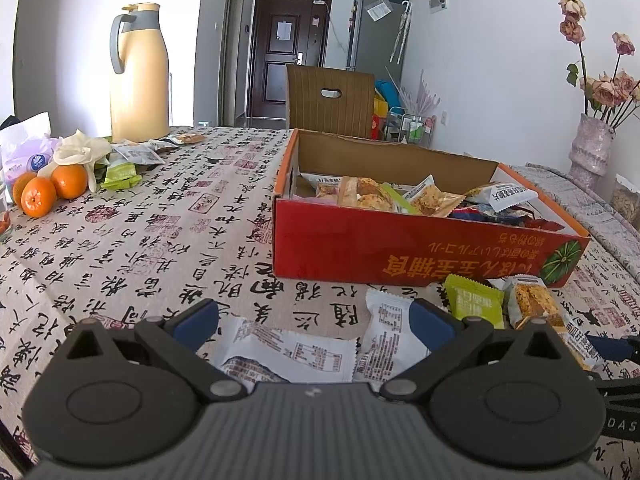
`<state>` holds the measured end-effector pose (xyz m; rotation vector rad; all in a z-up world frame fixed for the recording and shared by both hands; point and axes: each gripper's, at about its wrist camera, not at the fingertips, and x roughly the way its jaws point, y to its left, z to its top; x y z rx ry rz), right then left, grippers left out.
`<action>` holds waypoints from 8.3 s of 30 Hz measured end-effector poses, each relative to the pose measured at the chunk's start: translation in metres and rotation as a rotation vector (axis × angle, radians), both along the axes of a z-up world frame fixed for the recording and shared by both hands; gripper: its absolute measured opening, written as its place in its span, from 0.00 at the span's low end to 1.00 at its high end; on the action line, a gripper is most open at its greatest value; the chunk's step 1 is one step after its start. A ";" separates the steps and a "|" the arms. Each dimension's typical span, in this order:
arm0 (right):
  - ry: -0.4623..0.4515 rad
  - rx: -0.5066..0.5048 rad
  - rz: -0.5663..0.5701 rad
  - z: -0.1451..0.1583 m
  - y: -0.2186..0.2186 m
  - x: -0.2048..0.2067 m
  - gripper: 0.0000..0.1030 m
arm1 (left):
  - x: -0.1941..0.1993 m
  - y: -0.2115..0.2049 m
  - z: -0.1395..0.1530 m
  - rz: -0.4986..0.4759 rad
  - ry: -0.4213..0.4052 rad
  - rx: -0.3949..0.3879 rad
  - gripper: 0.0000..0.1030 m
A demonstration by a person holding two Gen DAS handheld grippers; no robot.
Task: Organize snacks
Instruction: 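Grasp a cookie packet from the pile with the right tool, then grasp a plain white packet with the left tool while the right tool holds the cookie packet, then carry the white and cookie packets into the box and open both tools, then withdraw both tools from the box back over the snack pile, then grasp a white-topped cookie packet with the right tool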
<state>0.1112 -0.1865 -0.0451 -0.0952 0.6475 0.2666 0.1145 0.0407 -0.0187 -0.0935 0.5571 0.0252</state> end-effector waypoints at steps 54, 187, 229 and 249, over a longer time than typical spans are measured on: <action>-0.071 0.144 -0.209 0.010 -0.064 -0.018 0.47 | 0.018 0.021 -0.009 -0.083 0.241 0.082 0.77; -0.316 0.153 -0.155 0.097 -0.009 0.060 1.00 | 0.055 -0.029 0.092 0.035 -0.130 0.006 1.00; -0.085 0.151 -0.149 0.022 -0.028 -0.003 1.00 | 0.000 0.007 0.006 0.011 0.014 0.013 1.00; -0.063 0.103 -0.151 0.026 -0.011 0.020 1.00 | 0.000 0.012 0.001 -0.004 0.009 -0.031 1.00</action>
